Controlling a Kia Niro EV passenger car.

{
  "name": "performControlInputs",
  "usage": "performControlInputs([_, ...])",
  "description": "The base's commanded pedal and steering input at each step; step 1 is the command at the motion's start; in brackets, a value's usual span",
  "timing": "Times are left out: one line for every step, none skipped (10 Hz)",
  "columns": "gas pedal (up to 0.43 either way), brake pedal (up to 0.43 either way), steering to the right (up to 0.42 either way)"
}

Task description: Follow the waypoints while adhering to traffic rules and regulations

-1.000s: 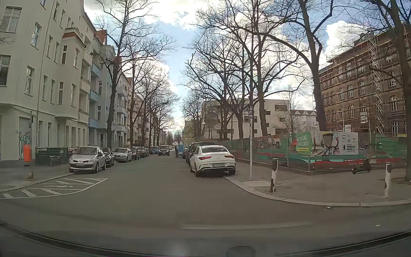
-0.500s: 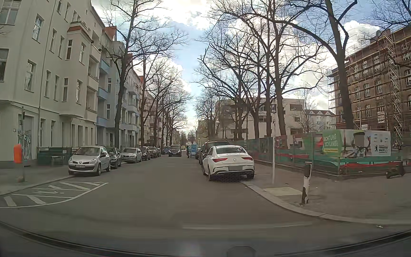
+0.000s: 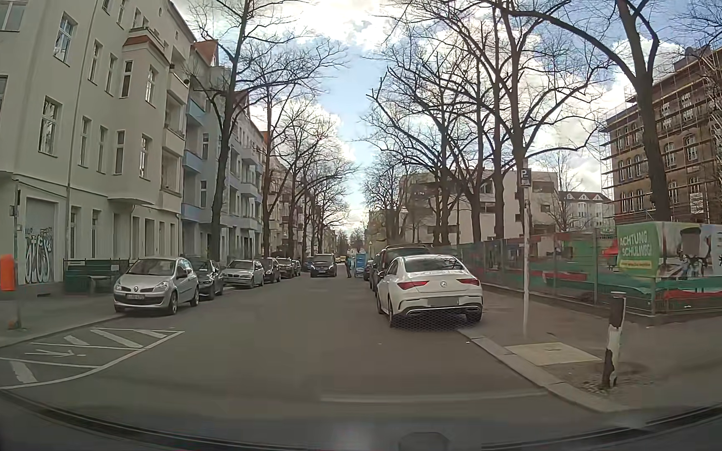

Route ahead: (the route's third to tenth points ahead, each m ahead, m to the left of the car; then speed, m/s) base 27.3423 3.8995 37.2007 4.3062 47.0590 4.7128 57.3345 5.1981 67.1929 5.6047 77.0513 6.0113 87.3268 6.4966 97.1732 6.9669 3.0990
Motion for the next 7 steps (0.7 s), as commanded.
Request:
performControlInputs([0.0,0.238,-0.11])
performControlInputs([0.0,0.25,-0.11])
performControlInputs([0.0,0.256,-0.11])
performControlInputs([0.0,0.28,-0.11])
performControlInputs([0.0,0.287,-0.108])
performControlInputs([0.0,0.287,-0.105])
performControlInputs([0.0,0.287,-0.097])
